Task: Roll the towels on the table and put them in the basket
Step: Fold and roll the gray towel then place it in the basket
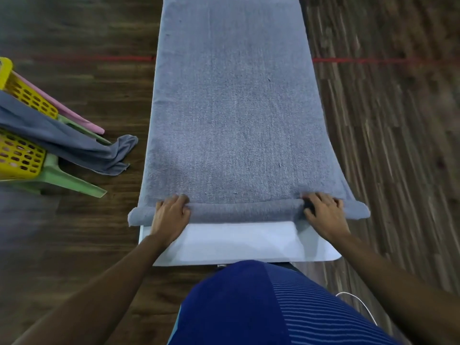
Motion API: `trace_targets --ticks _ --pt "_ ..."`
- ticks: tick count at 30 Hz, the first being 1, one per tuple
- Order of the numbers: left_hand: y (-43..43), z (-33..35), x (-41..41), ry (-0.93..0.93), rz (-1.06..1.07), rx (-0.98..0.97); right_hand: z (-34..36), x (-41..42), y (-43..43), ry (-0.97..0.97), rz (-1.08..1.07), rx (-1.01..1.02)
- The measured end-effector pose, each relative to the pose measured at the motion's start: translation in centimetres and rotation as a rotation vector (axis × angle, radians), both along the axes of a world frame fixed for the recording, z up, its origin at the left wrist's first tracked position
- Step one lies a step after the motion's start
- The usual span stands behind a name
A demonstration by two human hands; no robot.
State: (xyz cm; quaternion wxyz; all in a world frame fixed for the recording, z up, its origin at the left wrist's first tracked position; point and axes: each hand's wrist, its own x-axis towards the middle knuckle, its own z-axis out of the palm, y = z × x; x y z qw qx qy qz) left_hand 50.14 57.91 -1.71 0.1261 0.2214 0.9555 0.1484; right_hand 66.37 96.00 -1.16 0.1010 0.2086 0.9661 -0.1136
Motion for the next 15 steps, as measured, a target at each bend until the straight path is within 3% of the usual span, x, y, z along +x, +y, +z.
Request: trace_targets --ticks 3,8,15 --pt "-0.1 -0.3 0.3 0.113 -0.006 0.044 -0.2 -0.2 -0.5 0.105 -0.017 0.033" --pt "-0.6 -0.9 1.4 0.04 -0.267 -0.091 -0.7 0.6 -1.6 -0.013 0.102 -0.017" --pt "-0.2 -0.2 1.9 0.005 -0.232 -0.123 -0.5 0.3 -1.5 -0.114 0.118 -0.035"
